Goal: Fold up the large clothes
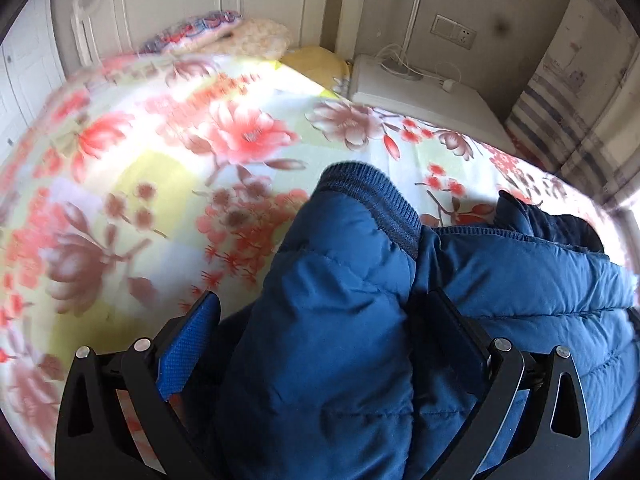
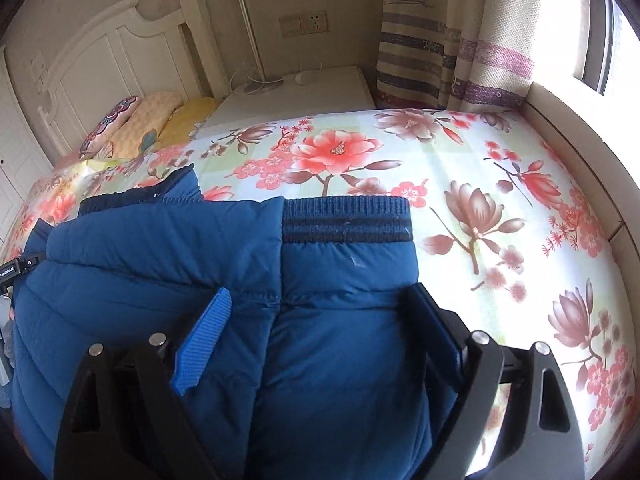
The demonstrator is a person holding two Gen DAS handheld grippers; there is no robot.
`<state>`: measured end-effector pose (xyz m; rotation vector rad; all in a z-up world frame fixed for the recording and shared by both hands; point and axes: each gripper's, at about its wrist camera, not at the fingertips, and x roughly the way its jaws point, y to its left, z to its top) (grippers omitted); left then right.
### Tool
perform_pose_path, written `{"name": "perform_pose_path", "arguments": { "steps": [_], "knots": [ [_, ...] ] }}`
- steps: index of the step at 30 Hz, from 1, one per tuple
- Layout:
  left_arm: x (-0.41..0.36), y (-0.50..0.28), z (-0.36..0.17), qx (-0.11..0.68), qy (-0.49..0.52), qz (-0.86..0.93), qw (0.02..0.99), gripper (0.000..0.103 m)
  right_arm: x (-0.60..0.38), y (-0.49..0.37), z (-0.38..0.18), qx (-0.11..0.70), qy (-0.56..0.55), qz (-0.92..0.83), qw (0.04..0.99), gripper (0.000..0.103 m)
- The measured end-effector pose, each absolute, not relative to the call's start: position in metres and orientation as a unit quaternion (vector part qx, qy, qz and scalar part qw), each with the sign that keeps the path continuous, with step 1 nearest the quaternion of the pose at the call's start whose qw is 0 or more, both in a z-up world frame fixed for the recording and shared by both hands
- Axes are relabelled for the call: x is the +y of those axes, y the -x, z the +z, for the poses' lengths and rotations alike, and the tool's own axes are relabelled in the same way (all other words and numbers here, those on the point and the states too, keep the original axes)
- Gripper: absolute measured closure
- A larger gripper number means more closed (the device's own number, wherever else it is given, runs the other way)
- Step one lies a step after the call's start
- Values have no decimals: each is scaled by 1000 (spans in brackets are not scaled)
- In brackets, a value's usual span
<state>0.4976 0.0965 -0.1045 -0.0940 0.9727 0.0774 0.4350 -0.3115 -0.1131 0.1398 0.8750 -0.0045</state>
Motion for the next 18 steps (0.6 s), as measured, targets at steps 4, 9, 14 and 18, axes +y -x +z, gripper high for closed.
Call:
{"name": "perform_pose_path", "arguments": {
  "steps": [4,9,14,18],
  "knots": [
    [63,-458,-62,411,3,22,912,6,-297,-417,-81,389,-33,-30,920,20],
    [-10,-406,-50,389,-56,-45,918,5,-217,-364,-44,350,25,79,933,16],
    [-48,-395,-96,383,-115,-36,916,4,-135,-347,-97,383,161,108,903,11],
    [-28,-397,-89,403,-78,-43,911,4,-148,-353,-101,390,123,115,905,10]
  ]
}}
